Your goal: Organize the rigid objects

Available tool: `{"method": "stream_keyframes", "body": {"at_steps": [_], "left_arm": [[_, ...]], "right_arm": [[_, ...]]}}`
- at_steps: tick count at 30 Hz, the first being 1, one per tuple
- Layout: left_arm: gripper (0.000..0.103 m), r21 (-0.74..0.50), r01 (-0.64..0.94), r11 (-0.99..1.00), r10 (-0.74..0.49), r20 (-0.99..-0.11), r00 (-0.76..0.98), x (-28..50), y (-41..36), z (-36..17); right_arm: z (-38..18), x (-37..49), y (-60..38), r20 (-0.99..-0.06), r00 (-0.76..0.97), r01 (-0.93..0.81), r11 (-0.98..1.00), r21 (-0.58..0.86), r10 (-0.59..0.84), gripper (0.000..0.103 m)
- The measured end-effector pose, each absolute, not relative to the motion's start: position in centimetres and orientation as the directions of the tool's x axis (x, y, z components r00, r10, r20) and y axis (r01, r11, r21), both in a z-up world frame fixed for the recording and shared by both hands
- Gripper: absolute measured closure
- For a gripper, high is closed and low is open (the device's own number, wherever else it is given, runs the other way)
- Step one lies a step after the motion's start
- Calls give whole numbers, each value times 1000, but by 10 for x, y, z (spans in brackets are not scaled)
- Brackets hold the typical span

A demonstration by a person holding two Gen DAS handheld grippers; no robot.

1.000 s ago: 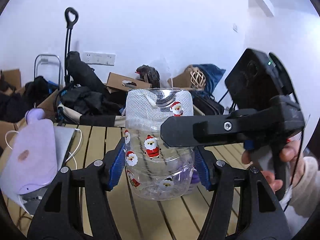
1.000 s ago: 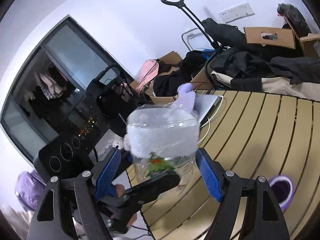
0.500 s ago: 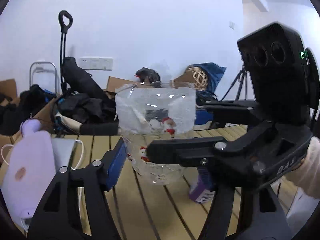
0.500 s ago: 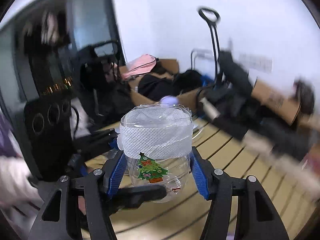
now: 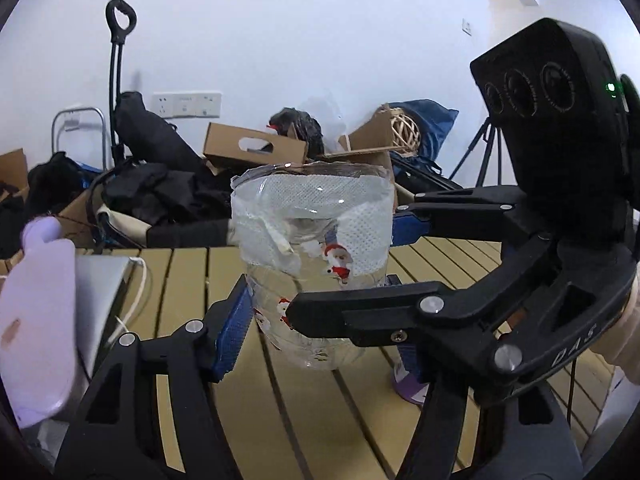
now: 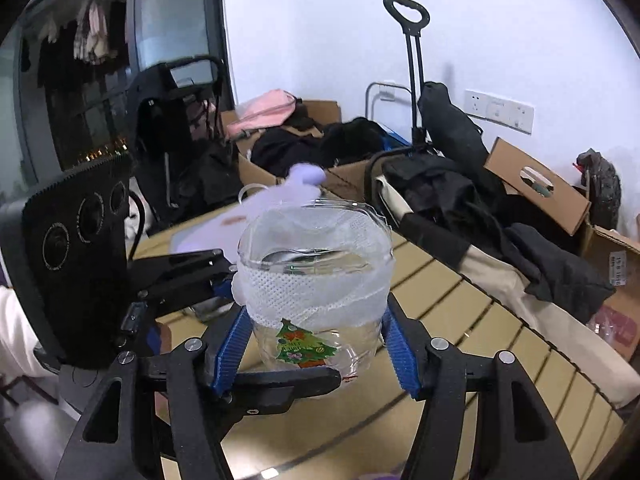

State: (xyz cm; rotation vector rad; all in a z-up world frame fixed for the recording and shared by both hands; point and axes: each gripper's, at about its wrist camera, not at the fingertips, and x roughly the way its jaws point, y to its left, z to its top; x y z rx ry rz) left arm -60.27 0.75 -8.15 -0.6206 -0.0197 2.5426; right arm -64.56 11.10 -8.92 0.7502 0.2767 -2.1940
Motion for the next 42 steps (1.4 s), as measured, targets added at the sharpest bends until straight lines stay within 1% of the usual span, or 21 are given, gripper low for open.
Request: {"method": "stream_keyframes", "body": {"at_steps": [2,4,6,8,11,17,19,22,24,28,29,31,35,37,39,41,42], "left_arm": [[43,-136,-494,-859,499,-438,-748,-593,10,-83],[41,-125,-514,-849,506,-474,-721,-583,12,-90],[35,-88,-559,-825,513,-534,-673,-578,16,-101],[34,-32,-590,-807,491,-590,-641,-575,18,-112],[34,-12,-623,-782,486,-638,-598,-568,19,-126],[32,21,-596,-803,401,-721,-566,-566,17,-150],[32,33,-578,-816,379,-723,-577,-562,13,-151],[30,58,-529,-847,337,-711,-617,-557,5,-146],[25,60,-505,-861,325,-698,-638,-552,-3,-140],[24,86,-474,-876,292,-688,-664,-533,-17,-123],[22,99,-465,-880,280,-682,-675,-526,-21,-117],[16,114,-449,-886,262,-676,-689,-512,-30,-107],[5,148,-399,-905,202,-675,-710,-481,-56,-75],[5,177,-345,-922,153,-651,-743,-470,-70,-55],[4,144,-283,-948,131,-634,-762,-460,-85,-34],[2,57,-213,-975,129,-638,-759,-446,-103,-10],[2,44,-159,-986,95,-633,-768,-435,-108,0]], "right_arm": [[-88,-636,113,-611,-521,736,-677,33,-596,36],[-93,-626,113,-622,-517,735,-678,29,-588,36],[-103,-616,111,-643,-504,741,-671,21,-576,36],[-120,-609,107,-675,-497,730,-683,14,-545,36],[-140,-600,105,-689,-475,720,-692,54,-548,36],[-175,-600,97,-723,-435,690,-714,115,-537,36],[-175,-596,95,-718,-442,690,-716,110,-537,36],[-167,-586,99,-715,-433,680,-720,141,-549,35],[-158,-578,101,-712,-437,674,-724,145,-550,35],[-132,-551,114,-691,-468,666,-734,134,-551,35],[-123,-541,119,-683,-487,659,-743,122,-544,35],[-111,-526,130,-684,-512,641,-762,98,-519,35],[-93,-498,162,-714,-565,550,-834,47,-413,35],[-84,-483,178,-722,-598,496,-868,7,-348,31],[-71,-469,191,-717,-619,466,-885,-6,-321,30],[-57,-456,204,-718,-628,415,-910,16,-299,28],[-51,-450,207,-721,-627,398,-917,32,-297,27]]}}
